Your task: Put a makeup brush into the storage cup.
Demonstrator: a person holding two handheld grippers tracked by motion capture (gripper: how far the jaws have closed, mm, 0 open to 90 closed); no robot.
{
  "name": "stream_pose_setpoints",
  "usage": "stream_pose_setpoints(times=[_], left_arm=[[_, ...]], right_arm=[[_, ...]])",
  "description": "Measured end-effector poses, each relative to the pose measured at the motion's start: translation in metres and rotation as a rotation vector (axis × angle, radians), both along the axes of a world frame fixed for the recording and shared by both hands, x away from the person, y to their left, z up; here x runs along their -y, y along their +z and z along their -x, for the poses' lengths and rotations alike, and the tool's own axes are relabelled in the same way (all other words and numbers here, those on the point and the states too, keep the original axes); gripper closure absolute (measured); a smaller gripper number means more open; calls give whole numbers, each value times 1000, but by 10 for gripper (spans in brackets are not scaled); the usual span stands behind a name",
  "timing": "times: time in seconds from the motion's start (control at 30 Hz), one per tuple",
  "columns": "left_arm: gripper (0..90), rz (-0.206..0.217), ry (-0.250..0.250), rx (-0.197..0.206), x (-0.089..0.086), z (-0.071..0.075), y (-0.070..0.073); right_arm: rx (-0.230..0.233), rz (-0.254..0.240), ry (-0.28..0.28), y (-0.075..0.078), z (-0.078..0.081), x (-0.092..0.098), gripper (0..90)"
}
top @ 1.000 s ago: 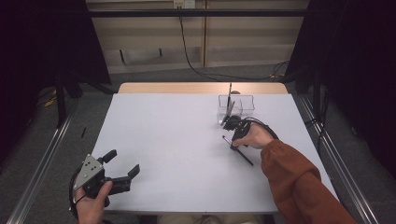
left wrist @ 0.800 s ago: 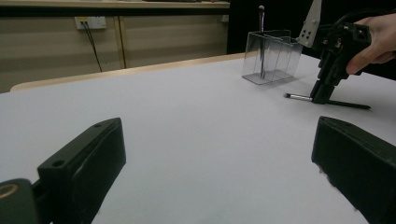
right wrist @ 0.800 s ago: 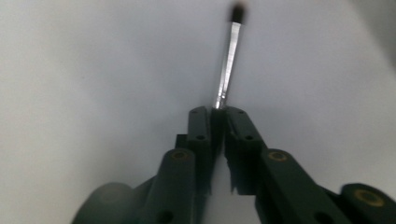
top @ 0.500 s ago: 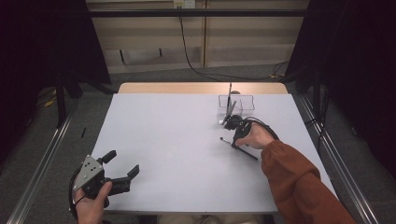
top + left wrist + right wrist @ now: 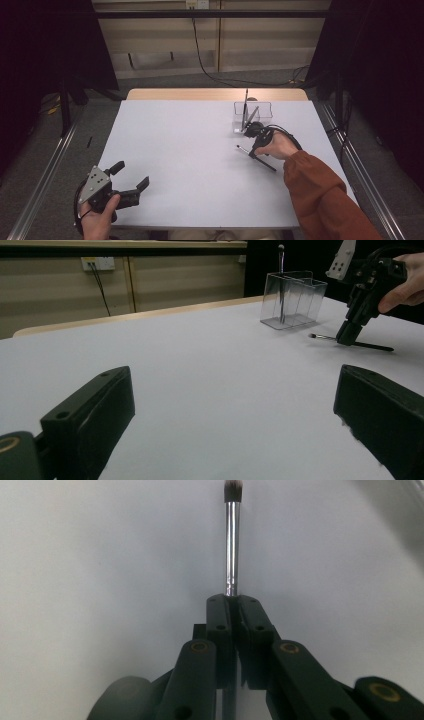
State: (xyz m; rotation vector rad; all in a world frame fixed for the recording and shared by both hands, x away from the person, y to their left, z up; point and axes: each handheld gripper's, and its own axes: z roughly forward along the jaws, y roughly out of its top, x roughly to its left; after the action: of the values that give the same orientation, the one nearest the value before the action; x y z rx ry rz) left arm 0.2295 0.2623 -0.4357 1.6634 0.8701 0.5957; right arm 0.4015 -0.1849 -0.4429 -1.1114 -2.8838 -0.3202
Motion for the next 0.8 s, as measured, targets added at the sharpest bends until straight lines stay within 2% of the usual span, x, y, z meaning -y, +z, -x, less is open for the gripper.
stream_pose_setpoints(times=[0.6, 0.8], left_arm=[[29, -2, 1, 0, 0, 0, 0], [29, -2, 2, 0, 0, 0, 0]], right_arm=[[68, -93, -7, 19, 10, 10, 852], [104, -143, -19, 26, 14, 14, 852]])
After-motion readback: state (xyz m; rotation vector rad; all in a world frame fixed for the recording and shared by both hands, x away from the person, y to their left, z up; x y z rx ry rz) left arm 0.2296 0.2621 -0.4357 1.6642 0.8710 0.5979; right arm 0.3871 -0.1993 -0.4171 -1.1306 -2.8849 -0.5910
